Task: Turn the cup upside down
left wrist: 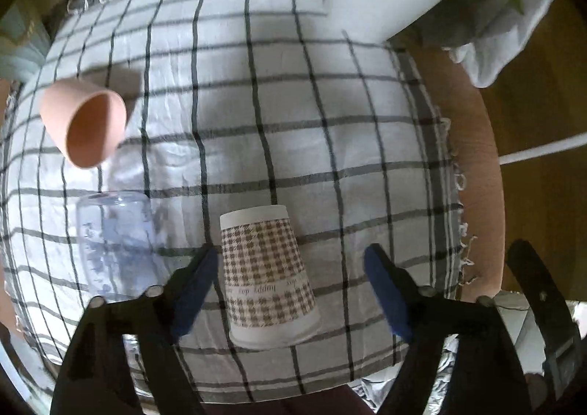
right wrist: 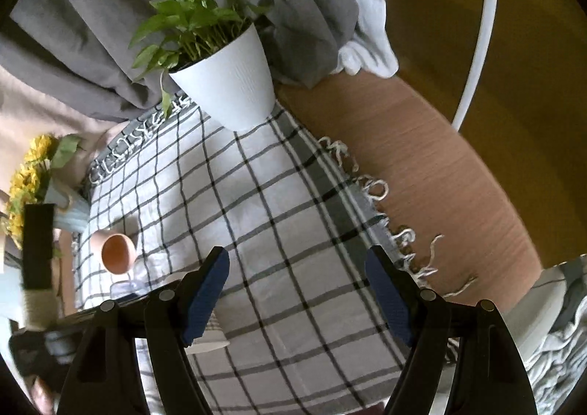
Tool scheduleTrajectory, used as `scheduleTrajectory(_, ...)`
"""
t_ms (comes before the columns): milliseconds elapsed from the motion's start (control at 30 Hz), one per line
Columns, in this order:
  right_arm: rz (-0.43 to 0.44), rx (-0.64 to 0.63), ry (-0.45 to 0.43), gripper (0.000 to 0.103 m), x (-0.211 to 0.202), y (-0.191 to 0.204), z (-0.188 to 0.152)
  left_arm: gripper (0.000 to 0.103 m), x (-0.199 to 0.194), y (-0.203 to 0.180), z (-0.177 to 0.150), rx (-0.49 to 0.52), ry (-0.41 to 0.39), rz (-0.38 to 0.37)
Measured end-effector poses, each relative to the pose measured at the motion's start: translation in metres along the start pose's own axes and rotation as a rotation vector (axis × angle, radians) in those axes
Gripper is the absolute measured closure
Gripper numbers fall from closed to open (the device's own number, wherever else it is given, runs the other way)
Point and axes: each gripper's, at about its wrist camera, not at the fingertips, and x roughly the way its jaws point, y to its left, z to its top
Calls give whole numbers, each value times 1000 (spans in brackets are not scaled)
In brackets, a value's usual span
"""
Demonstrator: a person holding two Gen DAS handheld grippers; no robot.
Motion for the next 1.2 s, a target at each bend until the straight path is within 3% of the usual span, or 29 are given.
scheduleTrajectory(333,-10,-13,27,26,19,0,2,33,32,10,16,-79,66,21)
scheduleTrajectory(467,-11,-13,39,26,24,-1,2,46,43,13,17,-103,98,30)
scheduleTrajectory(967,-11,-44,60,26,31,2,1,46,57,-3,10,-57,130,55)
scheduleTrajectory(1200,-13,-48,56,26,30,1,1,47,34,-14,7,-30,54,48)
